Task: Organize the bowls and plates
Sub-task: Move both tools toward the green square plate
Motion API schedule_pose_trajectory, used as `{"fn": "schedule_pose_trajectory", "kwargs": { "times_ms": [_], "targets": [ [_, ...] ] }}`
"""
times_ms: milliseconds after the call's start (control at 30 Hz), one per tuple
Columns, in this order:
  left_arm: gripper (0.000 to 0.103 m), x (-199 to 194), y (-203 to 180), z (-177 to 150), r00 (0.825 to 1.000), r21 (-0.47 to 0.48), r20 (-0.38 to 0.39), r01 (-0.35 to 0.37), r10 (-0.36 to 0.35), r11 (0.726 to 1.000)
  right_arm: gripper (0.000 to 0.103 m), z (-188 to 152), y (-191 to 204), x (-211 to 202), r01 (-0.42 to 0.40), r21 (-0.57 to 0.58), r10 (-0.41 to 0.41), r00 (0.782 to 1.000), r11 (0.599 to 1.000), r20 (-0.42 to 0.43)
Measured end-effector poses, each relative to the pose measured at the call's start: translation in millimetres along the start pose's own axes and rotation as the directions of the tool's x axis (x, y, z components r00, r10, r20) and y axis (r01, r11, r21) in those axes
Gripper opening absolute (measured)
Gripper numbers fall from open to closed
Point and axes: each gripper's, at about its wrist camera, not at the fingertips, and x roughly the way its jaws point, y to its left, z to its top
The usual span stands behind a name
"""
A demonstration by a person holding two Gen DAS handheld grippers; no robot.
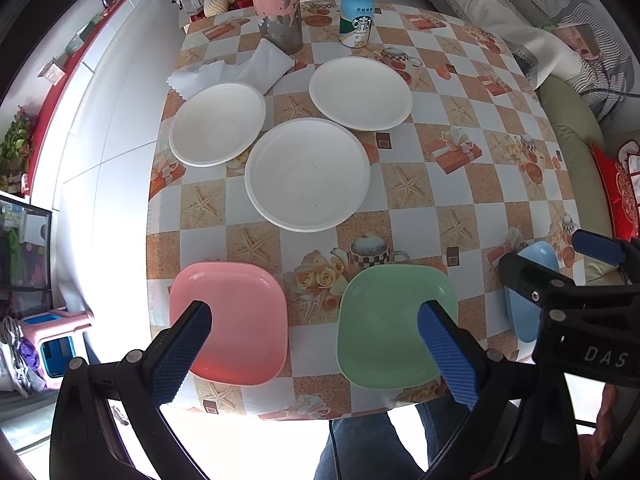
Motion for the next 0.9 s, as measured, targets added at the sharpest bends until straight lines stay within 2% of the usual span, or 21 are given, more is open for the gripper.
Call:
{"fn": "schedule_pose_trajectory", "kwargs": {
  "times_ms": [67,100,200,267,333,433,500,533,633,767,900],
  "targets": [
    [0.103,0.8,0.7,0.5,1.0,-0.002,0.023,0.006,-0.006,1.0,0.103,-1.7,0.2,3.7,-0.028,0.003,0.028,1.0,1.0,-0.002],
    [0.103,0.9,0.6,0.7,0.999,-0.003,0.032,0.009,-0.009,1.0,0.103,-10.1,-1.9,3.1,-0.037,-0.012,0.037,0.999,0.999,0.023],
    [0.103,1.4,-0.3,-0.1,1.0,0.001,0.008,-0.004,0.004,1.0,0.103,-12.0,-1.3,2.2,-0.032,-0.006,0.032,0.999,0.999,0.011],
    [0.103,1.8,-0.7,-1.2,1.0,0.001,0.018,0.002,-0.002,1.0,0.103,-2.5,0.6,3.6,-0.015,0.026,0.016,0.999,1.0,-0.043],
    [0.103,4.8,-1.2,-1.8,1.0,0.002,-0.023,0.002,-0.001,1.0,0.103,1.6,0.4,6.2,-0.006,0.045,0.009,0.997,0.999,-0.074],
    [0.103,8.4,-1.5,-3.1,0.999,0.003,-0.039,0.005,-0.005,1.0,0.103,9.1,0.3,13.0,0.017,0.066,-0.01,0.994,0.998,-0.113],
    [0.103,10.6,-1.9,-4.4,0.999,0.002,-0.038,0.013,-0.013,1.0,0.103,9.4,1.3,15.5,0.012,0.065,-0.004,0.993,0.998,-0.116],
    [0.103,12.1,-1.8,-4.5,0.999,0.004,-0.043,0.014,-0.014,1.0,0.103,-9.4,-6.4,11.3,-0.061,0.032,0.063,0.995,0.998,-0.072],
    [0.103,16.1,-2.3,-4.1,0.998,0.012,-0.056,0.005,-0.004,1.0,0.103,-8.9,-5.4,17.4,-0.053,0.029,0.055,0.996,0.998,-0.076],
    [0.103,21.2,-1.3,-3.7,0.995,0.003,-0.085,0.058,-0.058,0.998,0.103,-5.2,-3.3,24.6,-0.046,0.046,0.051,0.993,0.998,-0.107],
    [0.103,25.8,2.7,-2.9,0.992,-0.008,-0.108,0.071,-0.071,0.997,0.103,-7.6,-4.3,29.2,-0.047,0.054,0.053,0.992,0.997,-0.112]
  ]
}}
